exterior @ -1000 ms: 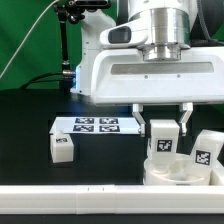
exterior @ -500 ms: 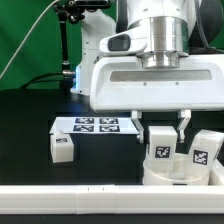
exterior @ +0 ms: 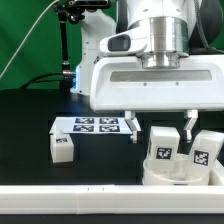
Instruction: Assemble stool
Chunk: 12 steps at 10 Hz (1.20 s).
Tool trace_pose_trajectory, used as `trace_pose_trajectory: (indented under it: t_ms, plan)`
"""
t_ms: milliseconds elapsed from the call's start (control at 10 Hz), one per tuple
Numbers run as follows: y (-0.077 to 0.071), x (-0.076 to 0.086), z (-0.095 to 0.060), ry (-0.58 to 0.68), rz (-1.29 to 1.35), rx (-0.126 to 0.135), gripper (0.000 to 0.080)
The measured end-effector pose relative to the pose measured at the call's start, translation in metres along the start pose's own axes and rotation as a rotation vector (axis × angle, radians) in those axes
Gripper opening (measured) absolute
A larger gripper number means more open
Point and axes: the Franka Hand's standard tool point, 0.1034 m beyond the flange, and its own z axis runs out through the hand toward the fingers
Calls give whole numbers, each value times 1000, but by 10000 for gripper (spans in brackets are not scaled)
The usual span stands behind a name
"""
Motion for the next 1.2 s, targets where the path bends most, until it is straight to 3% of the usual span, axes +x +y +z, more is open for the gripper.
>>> trace_pose_trajectory:
  t_ms: [100, 700, 1200]
  plan:
    - [2, 3, -3, 3, 5, 0, 638]
    - [-1, 19, -24, 9, 13, 13, 649]
    - [3, 14, -20, -26, 7, 10, 649]
